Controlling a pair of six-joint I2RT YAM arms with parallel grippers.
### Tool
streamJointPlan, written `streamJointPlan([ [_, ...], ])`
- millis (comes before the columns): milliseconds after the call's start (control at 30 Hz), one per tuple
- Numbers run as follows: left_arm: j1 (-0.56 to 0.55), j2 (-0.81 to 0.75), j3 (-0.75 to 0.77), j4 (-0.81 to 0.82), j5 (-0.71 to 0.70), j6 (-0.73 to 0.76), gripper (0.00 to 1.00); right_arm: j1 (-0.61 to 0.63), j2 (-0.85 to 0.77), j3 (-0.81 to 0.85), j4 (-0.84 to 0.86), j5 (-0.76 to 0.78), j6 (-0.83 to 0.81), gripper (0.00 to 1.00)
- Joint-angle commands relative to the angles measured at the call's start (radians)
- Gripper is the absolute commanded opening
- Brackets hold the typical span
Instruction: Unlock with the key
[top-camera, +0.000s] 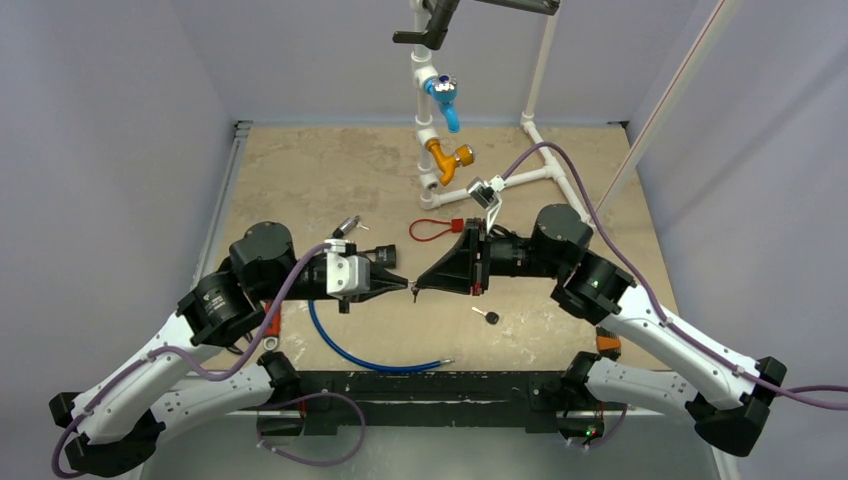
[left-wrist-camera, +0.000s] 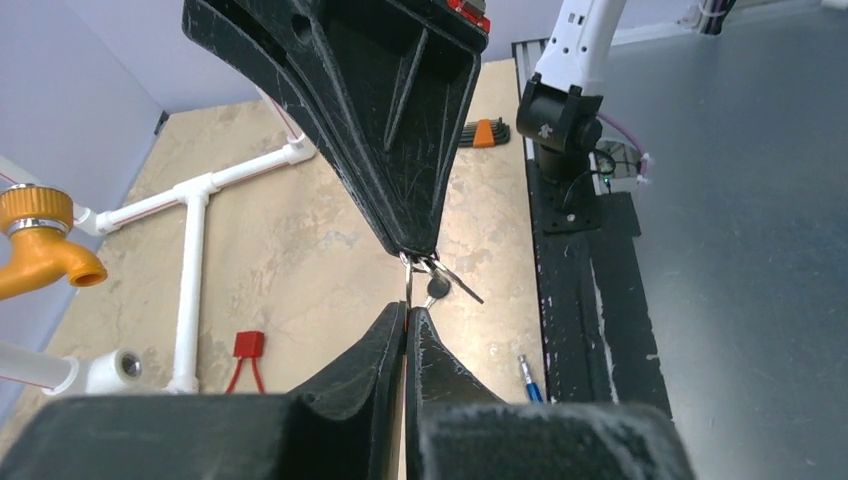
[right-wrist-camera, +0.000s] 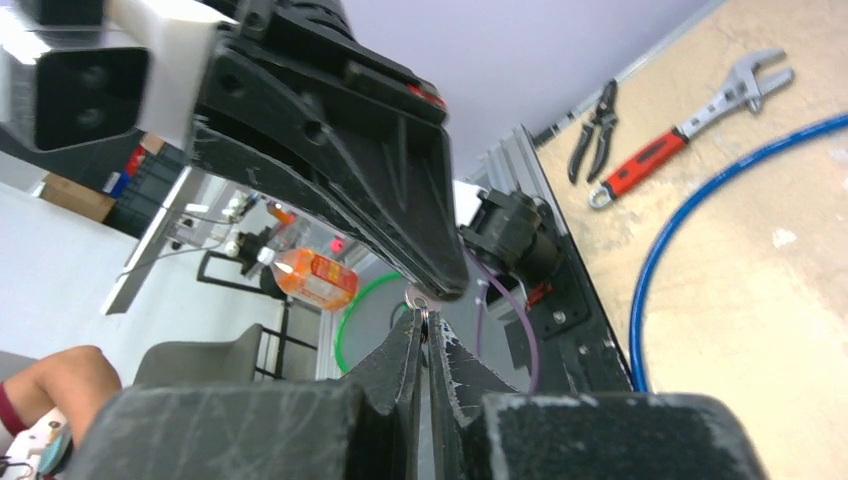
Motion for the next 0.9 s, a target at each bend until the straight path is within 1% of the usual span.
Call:
streamJointPlan([
  [0,0.003,-0.013,0.090,-0.119,0.006,0.217,0.00,0.005,0.002,0.072,-0.164,0.018,-0.080,0.04],
  [100,-0.005,-0.015,0.134,-0.221,-0.040,0.436,0.00,0.005,0.018,0.142,-0.285,0.046,-0.138,0.25],
  [133,-0.009,-0.016,0.147,-0.246,-0.059,0.498,0.00,0.005,0.019,0.156,-0.302,0.047,-0.144,0.27],
  [167,-0.010,-0.017,0.157,-0.260,-0.076,0.542,0.00,0.004,0.019,0.167,-0.310,0.049,-0.148,0.23],
  [200,-0.012,-0.015,0.169,-0.277,-0.080,0.574,0.00,0.005,0.017,0.170,-0.303,0.053,-0.155,0.13],
  [233,-0.013,-0.013,0.179,-0.287,-0.076,0.584,0.00,0.005,0.015,0.166,-0.290,0.058,-0.154,0.08],
  [267,-0.018,-0.010,0.186,-0.290,-0.073,0.582,0.00,0.004,0.016,0.163,-0.282,0.058,-0.149,0.12],
  [333,-0.027,-0.011,0.189,-0.310,-0.067,0.617,0.00,0.005,0.023,0.163,-0.285,0.063,-0.146,0.38],
  [367,-0.036,-0.016,0.186,-0.321,-0.073,0.656,0.00,0.005,0.021,0.163,-0.286,0.071,-0.151,0.44],
  [467,-0.074,-0.059,0.146,-0.333,-0.111,0.861,0.00,0.004,-0.006,0.152,-0.244,0.067,-0.123,0.48],
  [567,-0.130,-0.130,0.065,-0.331,-0.137,1.148,0.00,0.004,-0.005,0.166,-0.201,0.059,-0.114,0.53],
  [600,-0.145,-0.150,0.041,-0.335,-0.145,1.290,0.00,0.004,0.003,0.168,-0.184,0.046,-0.110,0.53],
  [633,-0.158,-0.171,0.012,-0.330,-0.148,1.398,0.00,0.004,0.014,0.167,-0.167,0.034,-0.108,0.54],
  [700,-0.168,-0.222,-0.063,-0.262,-0.131,1.579,0.00,0.004,0.034,0.149,-0.121,0.013,-0.094,0.54],
  [800,-0.170,-0.276,-0.158,-0.180,-0.087,1.788,0.00,0.004,0.065,0.097,0.005,-0.036,-0.036,0.54],
  [867,-0.170,-0.291,-0.185,-0.150,-0.070,1.850,0.00,0.004,0.089,0.058,0.107,-0.089,0.021,0.55],
])
